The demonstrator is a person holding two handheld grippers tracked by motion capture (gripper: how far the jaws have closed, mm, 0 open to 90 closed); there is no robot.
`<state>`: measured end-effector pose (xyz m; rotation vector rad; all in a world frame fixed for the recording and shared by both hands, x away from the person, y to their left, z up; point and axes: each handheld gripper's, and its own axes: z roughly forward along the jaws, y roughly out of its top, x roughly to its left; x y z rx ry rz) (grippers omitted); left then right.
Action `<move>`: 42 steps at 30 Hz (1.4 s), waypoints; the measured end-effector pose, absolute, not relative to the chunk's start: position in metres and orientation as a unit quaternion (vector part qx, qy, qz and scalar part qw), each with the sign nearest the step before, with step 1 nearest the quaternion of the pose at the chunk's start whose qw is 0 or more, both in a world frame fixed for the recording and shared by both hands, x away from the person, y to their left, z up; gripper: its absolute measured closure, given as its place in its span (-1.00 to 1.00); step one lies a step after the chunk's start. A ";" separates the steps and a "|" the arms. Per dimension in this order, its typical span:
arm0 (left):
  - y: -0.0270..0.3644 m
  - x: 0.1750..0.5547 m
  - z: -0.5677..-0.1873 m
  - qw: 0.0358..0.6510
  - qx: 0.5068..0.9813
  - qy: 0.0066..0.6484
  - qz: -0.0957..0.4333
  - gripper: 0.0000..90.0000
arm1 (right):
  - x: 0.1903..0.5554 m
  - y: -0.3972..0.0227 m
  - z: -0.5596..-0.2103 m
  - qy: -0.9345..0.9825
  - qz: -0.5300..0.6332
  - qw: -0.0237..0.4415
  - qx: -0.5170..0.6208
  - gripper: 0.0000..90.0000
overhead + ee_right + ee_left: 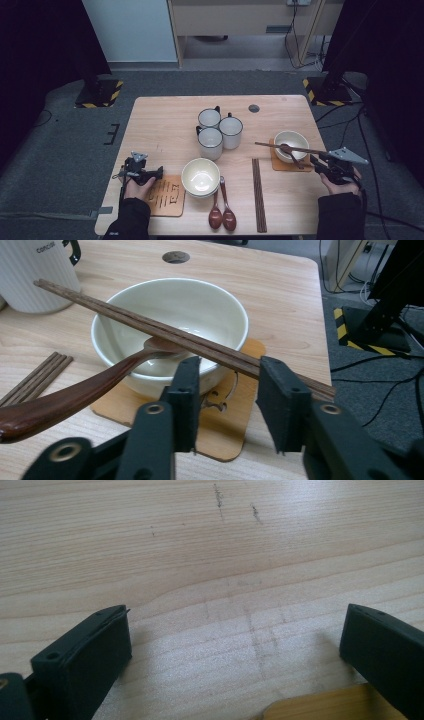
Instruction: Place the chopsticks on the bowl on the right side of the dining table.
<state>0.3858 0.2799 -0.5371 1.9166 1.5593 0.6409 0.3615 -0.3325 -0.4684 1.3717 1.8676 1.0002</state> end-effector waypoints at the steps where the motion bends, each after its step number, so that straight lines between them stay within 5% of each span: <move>1: 0.280 0.386 -0.537 0.290 0.719 0.585 0.240 -1.00 | 0.362 -0.332 -0.469 0.707 0.378 0.302 0.516 0.47; 22: 0.280 0.386 -0.537 0.290 0.719 0.585 0.240 -1.00 | 0.373 -0.333 -0.476 0.705 0.369 0.301 0.526 0.75; 42: 0.280 0.386 -0.537 0.290 0.718 0.585 0.240 -1.00 | 0.382 -0.333 -0.480 0.709 0.360 0.299 0.527 0.77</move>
